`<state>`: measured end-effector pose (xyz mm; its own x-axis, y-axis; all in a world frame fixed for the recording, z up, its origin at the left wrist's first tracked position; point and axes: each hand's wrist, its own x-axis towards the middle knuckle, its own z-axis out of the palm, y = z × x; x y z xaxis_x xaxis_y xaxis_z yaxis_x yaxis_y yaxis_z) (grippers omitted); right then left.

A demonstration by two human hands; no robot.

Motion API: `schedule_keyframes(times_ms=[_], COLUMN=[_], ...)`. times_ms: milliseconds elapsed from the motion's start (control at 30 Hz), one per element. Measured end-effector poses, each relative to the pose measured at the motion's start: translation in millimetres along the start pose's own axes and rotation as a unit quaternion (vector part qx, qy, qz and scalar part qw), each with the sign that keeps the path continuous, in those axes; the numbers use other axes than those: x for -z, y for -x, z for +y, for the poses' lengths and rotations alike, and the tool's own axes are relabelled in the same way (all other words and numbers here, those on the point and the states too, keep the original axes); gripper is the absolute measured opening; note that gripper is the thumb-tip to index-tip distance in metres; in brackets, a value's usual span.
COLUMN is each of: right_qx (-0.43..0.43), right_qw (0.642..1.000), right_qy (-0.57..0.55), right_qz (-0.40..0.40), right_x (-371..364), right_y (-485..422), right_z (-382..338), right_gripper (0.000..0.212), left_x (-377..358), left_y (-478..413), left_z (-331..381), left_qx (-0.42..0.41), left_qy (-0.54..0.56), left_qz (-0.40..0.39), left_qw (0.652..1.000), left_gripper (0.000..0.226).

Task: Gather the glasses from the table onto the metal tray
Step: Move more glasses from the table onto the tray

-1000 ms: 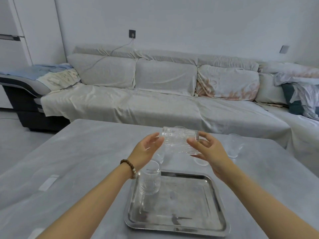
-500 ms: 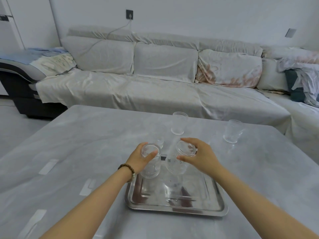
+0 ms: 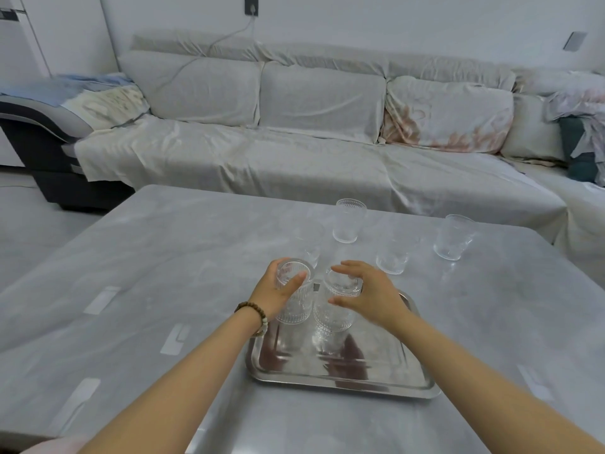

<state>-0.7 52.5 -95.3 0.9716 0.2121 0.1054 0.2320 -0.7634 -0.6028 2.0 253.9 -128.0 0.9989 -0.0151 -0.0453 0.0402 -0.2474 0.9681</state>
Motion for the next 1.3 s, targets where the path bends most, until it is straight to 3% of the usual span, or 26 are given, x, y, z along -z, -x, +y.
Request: schedule_keyframes(times_ms=[500,600,733,900,1100,1300], right_qx=[0.005,0.011,-0.006,-0.09,-0.219,-0.261], right_qw=[0.999,0.998,0.99,0.938,0.842,0.797], right_qy=[-0.046,-0.058,-0.141,-0.335,-0.484,-0.536], right_qz=[0.011,-0.002,-0.006,0.008,-0.09,-0.103], right_x=[-7,-6,4,20,-2,-33], right_y=[2,2,-7,-49,-104,-128], right_z=[3,5,8,12,30,41], right_gripper=[0.061,0.062,0.054,0.031,0.067,0.07], left_x=[2,5,17,31,18,2], left_y=[-4,-6,-25,-69,-118,-146], left_z=[-2,-1,4,25,39,32], left_qx=[-0.001,0.009,0.003,0.0,0.023,0.012], left_qy=[-0.006,-0.014,-0.036,-0.043,-0.099,-0.172], left_qz=[-0.001,-0.009,0.013,0.039,-0.017,-0.068], left_qw=[1.0,1.0,0.999,0.998,0.995,0.983], left_gripper=[0.063,0.072,0.067,0.064,0.088,0.097])
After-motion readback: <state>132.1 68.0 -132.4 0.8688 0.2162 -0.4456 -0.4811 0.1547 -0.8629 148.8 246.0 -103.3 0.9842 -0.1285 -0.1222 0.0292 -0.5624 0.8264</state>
